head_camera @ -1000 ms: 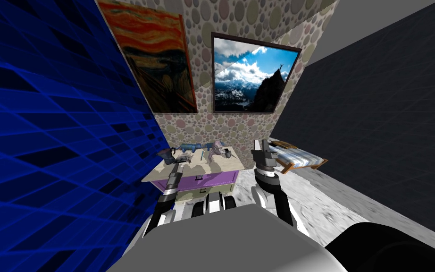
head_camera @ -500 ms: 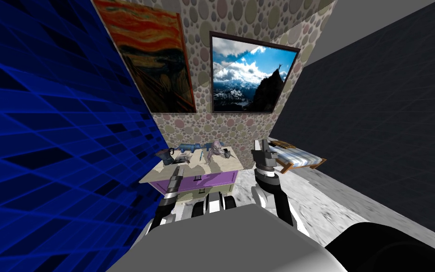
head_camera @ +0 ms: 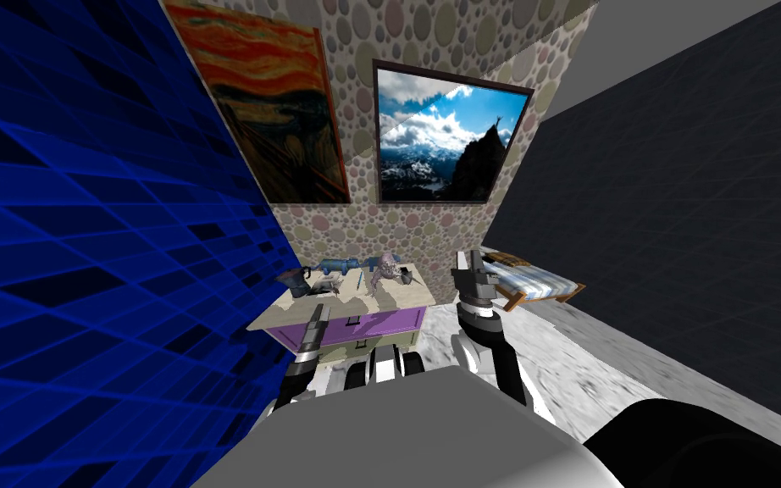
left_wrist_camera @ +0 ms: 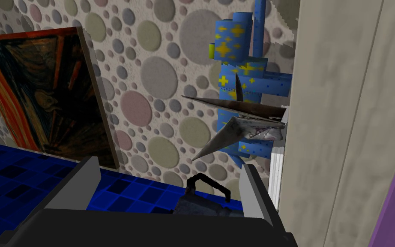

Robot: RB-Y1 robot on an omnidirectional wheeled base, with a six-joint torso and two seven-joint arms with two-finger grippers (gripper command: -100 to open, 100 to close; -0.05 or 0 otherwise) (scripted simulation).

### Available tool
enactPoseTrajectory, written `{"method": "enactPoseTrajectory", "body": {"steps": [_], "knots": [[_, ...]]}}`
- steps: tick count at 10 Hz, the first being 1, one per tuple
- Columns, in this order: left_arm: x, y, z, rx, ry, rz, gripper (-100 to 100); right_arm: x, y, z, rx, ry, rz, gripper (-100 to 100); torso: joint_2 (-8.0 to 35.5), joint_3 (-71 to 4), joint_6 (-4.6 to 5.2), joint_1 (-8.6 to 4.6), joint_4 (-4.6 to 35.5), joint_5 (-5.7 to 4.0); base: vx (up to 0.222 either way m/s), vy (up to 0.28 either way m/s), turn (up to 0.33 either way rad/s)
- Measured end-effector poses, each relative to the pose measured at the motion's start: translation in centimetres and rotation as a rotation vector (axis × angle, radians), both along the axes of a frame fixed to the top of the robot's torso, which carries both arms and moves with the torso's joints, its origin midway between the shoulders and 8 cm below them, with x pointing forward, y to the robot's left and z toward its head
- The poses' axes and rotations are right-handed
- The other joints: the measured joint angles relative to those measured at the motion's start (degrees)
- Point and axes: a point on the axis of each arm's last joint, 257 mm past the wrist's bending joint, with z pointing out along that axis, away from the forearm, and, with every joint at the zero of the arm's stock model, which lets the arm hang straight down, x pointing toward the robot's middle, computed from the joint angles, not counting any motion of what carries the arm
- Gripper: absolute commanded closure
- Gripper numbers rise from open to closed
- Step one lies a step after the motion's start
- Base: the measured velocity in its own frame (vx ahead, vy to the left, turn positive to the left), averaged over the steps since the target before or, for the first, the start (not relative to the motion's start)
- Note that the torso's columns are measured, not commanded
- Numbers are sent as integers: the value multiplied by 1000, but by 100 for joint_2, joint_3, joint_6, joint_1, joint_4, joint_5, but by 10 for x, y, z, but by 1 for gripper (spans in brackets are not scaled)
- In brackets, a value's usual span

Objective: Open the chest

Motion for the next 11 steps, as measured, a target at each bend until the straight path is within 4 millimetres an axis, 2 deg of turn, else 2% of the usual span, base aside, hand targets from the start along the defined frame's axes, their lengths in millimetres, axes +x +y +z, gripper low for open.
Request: {"method": "enactPoseTrajectory", "body": {"steps": [7,11], "knots": [[-6,2,-16,4,-2,5,-100,0,0,0,0,0,0,0,-39,-15,11,8,-52,38,3,-8,-5],[-12,4,-37,-2,22,9,-100,0,0,0,0,0,0,0,-35,-12,15,10,-49,41,5,-15,-8]]}}
